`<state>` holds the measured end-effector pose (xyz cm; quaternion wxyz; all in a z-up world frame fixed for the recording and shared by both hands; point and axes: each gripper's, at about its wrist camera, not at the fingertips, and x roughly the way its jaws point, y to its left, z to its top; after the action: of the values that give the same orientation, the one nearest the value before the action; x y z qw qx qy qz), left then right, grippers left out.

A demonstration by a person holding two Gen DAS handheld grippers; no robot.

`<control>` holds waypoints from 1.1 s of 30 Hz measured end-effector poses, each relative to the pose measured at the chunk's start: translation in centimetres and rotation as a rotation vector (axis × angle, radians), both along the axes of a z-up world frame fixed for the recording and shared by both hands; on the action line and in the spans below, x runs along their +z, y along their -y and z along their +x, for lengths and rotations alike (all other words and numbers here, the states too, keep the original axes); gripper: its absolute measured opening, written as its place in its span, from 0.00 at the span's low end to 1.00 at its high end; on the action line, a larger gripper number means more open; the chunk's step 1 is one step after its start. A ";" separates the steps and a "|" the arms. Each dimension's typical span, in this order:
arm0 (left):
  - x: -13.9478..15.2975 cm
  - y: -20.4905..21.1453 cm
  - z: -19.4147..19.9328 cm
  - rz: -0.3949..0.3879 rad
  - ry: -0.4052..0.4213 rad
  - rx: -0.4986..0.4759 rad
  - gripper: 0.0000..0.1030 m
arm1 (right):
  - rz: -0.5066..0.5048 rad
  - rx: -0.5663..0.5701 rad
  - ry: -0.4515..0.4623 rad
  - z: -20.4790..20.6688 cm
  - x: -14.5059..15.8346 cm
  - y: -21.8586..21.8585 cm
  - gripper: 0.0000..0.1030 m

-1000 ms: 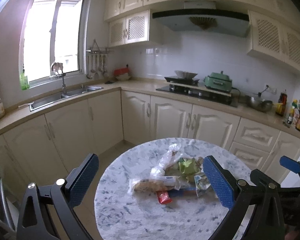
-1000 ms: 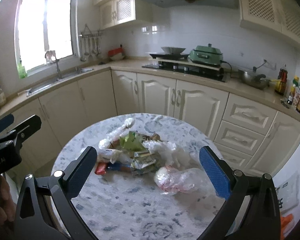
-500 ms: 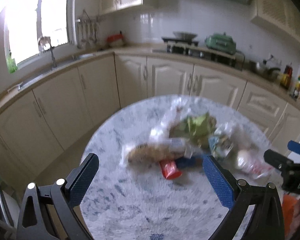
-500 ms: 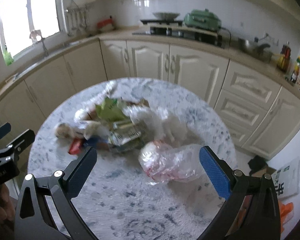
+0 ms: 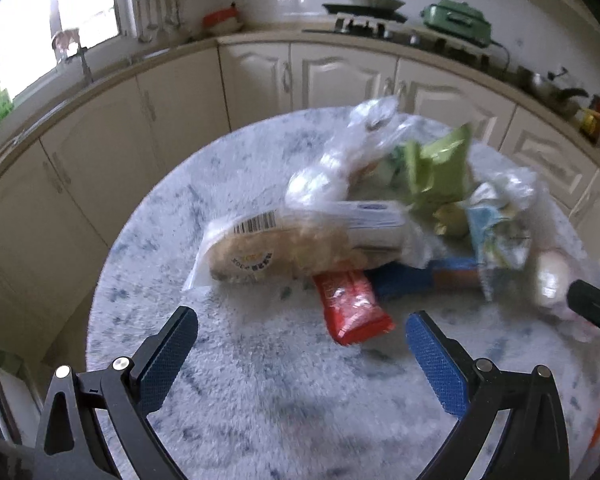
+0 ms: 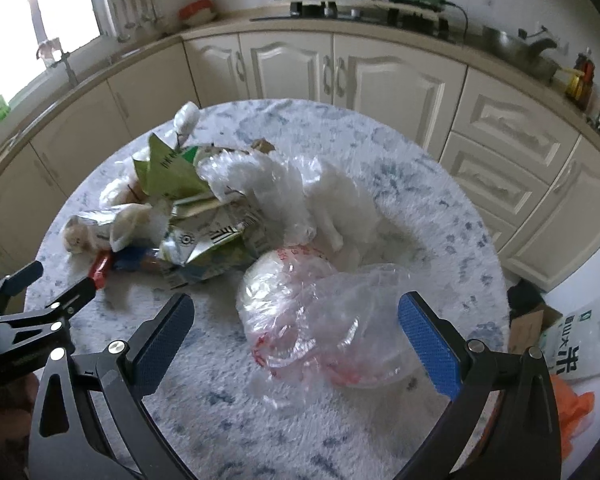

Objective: Collect trash
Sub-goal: 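Grasp the red wrapper with the left tool while the right tool grasps the red-printed plastic bag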

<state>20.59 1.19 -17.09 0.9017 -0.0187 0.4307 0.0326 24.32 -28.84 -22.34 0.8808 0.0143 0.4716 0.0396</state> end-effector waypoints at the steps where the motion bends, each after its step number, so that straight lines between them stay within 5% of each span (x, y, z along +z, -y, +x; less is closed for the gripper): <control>1: -0.4 -0.2 0.5 -0.007 -0.006 0.004 0.99 | -0.003 0.001 -0.005 0.3 -0.3 0.0 1.00; 12: -3.2 -0.6 5.5 -0.072 -0.026 0.023 0.89 | -0.015 0.005 -0.059 2.3 -3.0 0.0 0.85; 16: -3.6 -0.1 6.0 -0.027 -0.025 0.001 0.73 | 0.005 0.020 -0.072 2.7 -3.6 -0.2 0.75; 23: -3.9 0.5 4.4 -0.040 -0.009 -0.106 0.27 | -0.001 0.051 -0.059 2.3 -3.9 -1.2 0.57; 27: -3.7 0.4 3.8 -0.067 -0.015 -0.139 0.13 | 0.029 0.057 -0.057 1.8 -3.7 -0.9 0.52; 33: -3.6 -0.3 1.0 -0.104 -0.032 -0.177 0.11 | 0.098 0.042 -0.060 -0.6 -3.4 0.5 0.51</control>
<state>21.58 1.54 -20.68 0.8919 -0.0270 0.4461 -0.0691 23.71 -29.35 -25.75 0.8634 0.0487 0.4957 0.0804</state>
